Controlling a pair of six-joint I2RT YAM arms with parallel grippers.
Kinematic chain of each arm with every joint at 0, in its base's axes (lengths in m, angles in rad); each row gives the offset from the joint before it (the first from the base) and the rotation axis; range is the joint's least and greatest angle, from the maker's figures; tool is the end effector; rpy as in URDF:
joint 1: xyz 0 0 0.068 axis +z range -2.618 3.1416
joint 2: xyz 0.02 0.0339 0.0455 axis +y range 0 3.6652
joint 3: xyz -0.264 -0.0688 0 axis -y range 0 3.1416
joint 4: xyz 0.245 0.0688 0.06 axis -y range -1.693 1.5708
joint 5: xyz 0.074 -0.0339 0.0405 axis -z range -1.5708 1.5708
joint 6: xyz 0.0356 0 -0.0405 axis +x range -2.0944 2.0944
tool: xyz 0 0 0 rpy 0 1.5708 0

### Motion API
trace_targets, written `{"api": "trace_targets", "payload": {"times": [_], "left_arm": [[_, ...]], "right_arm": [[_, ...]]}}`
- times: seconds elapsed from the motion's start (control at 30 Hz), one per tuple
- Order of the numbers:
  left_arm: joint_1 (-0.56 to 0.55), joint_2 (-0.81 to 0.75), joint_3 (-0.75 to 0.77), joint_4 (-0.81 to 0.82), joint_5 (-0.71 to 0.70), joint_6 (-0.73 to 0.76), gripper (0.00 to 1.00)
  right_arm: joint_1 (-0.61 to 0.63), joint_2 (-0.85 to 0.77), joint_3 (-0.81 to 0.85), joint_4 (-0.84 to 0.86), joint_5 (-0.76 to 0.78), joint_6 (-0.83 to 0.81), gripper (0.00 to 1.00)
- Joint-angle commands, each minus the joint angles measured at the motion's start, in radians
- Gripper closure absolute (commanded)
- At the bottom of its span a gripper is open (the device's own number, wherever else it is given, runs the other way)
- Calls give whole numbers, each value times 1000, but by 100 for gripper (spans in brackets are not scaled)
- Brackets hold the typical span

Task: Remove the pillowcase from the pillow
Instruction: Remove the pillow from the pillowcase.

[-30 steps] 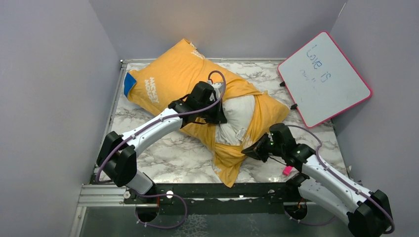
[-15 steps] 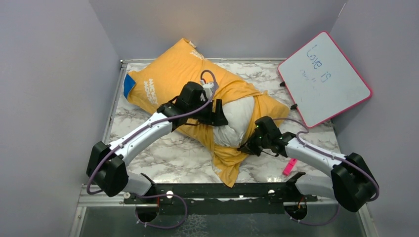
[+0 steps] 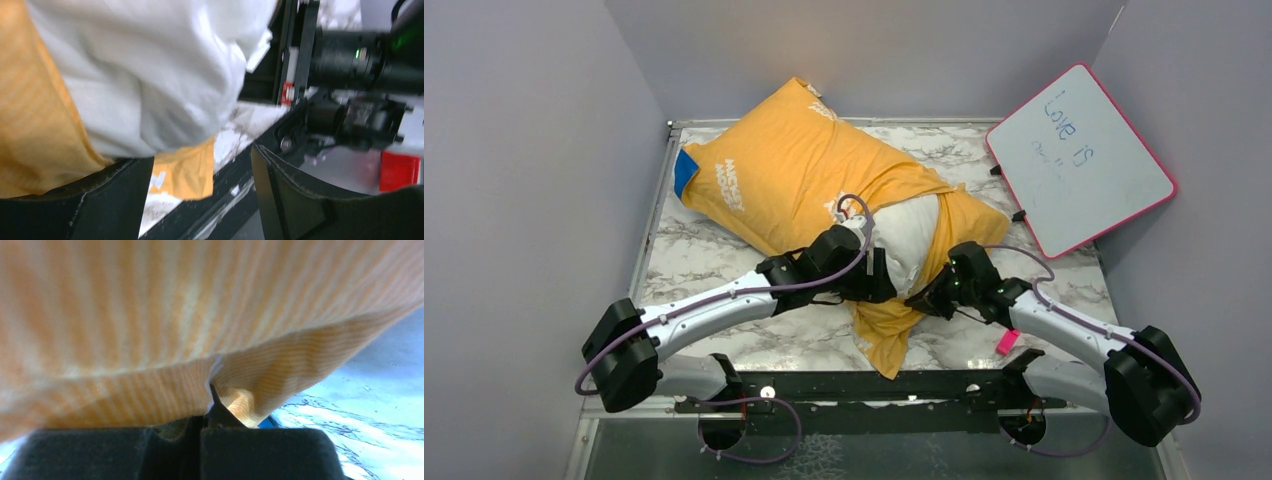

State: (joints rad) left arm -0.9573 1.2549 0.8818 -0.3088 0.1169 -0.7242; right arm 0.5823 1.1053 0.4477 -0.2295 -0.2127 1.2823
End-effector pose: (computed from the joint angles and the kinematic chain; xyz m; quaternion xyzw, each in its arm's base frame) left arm 0.1537 -0.2255 0.2621 0.1298 0.8923 -0.3550 0.2470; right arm 0.1636 0.1167 0.1628 0.2878 0.8922 0.3273 0.1184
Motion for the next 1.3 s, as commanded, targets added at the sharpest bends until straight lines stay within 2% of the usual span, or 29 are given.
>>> {"api": "trace_targets", "payload": {"times": [0.0,0.13,0.23,0.27,0.3,0.33,0.37,0.4,0.57,0.7,0.83,0.93,1.07,1.13,1.27], "left_arm": [[-7,44,-38,247,-182,-159,26],[-6,161,-2,326,-279,-166,26],[2,276,81,250,-288,-131,38],[2,307,104,230,-277,-115,49],[2,328,116,225,-259,-93,70],[3,338,126,213,-252,-74,86],[4,337,138,196,-258,-63,98],[9,331,150,186,-267,-46,100],[83,283,285,129,-254,69,100],[207,271,360,133,-127,50,100],[249,255,349,183,-10,23,100],[249,261,308,217,59,-7,100],[231,259,230,283,88,-52,100],[213,256,215,299,81,-55,100],[183,261,207,301,58,-46,100]], "right_arm": [[-2,15,-48,-40,-20,-15,100],[-2,1,-68,-22,-47,-12,100],[-2,-16,-80,-26,-53,-5,100],[-2,-25,-84,-27,-49,-4,100],[-2,-33,-88,-29,-43,-4,100],[-2,-43,-92,-34,-32,-7,100],[-2,-53,-96,-40,-24,-11,100],[-2,-62,-100,-48,-14,-18,100],[-2,-55,-119,-59,-33,-106,100],[-2,-18,-128,-20,-161,-259,100],[-2,-27,-107,-84,-143,-333,100],[-2,-28,-20,-169,-146,-366,100],[-2,-44,86,-209,-197,-292,98],[-2,-62,118,-207,-209,-224,92],[-2,-114,120,-162,-213,-46,52]]}}
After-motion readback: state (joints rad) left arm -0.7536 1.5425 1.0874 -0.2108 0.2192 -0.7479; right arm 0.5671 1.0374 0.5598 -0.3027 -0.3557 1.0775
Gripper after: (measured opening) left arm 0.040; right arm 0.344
